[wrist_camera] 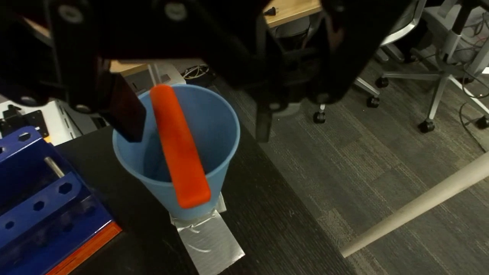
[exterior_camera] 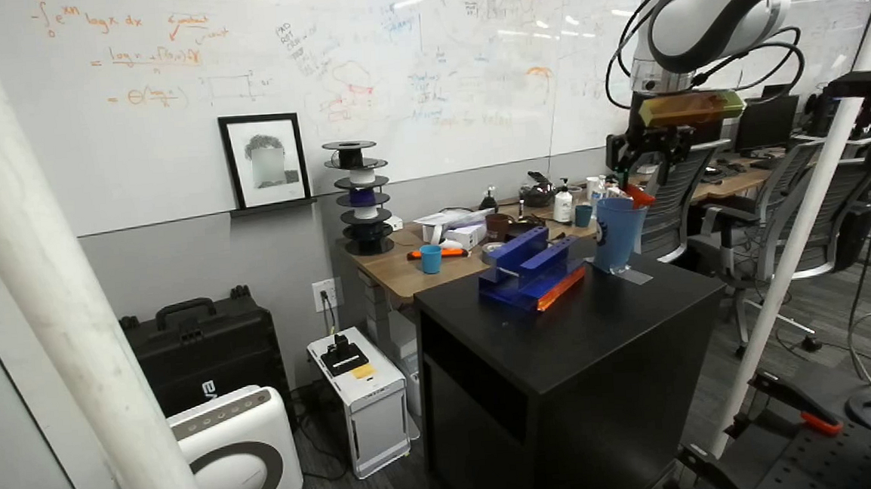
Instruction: Put the metal object with the orange handle in the blue cup
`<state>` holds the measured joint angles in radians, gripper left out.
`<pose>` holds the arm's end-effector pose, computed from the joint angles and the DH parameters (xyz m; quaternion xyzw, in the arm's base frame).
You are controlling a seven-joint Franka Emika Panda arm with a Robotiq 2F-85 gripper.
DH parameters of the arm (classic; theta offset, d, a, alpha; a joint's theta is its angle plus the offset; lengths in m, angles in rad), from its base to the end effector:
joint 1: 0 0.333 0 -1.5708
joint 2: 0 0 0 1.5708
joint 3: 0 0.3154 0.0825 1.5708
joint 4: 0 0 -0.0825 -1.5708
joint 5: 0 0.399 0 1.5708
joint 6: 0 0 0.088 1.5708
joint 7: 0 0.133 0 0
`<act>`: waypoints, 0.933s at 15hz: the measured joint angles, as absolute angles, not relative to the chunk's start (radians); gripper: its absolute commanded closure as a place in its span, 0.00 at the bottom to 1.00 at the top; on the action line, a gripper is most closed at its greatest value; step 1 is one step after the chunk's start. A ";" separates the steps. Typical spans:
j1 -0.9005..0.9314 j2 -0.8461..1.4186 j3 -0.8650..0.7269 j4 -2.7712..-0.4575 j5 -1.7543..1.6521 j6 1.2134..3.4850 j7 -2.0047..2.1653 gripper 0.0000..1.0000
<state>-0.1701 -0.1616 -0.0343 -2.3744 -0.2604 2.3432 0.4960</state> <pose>0.4926 -0.1110 0.3651 0.9586 -0.2603 0.0781 0.0855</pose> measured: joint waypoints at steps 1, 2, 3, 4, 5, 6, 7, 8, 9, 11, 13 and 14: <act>-0.171 -0.166 -0.039 -2.370 -0.262 2.343 0.495 0.00; -0.172 -0.172 -0.043 -2.366 -0.265 2.343 0.495 0.00; -0.172 -0.181 -0.046 -2.361 -0.269 2.342 0.495 0.00; -0.173 -0.193 -0.047 -2.356 -0.270 2.342 0.495 0.00; -0.173 -0.207 -0.048 -2.351 -0.271 2.341 0.492 0.00; -0.173 -0.222 -0.048 -2.346 -0.271 2.339 0.488 0.00; -0.173 -0.240 -0.048 -2.341 -0.270 2.336 0.481 0.00; -0.172 -0.257 -0.047 -2.337 -0.269 2.329 0.467 0.00; -0.169 -0.275 -0.045 -2.333 -0.266 2.320 0.448 0.00; -0.162 -0.311 -0.039 -2.327 -0.258 2.295 0.413 0.00; -0.148 -0.343 -0.034 -2.322 -0.236 2.264 0.370 0.00; -0.141 -0.356 -0.033 -2.321 -0.218 2.245 0.345 0.00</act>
<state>-0.1408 -0.3563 -0.0334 -2.3206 -0.2179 2.2446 0.3450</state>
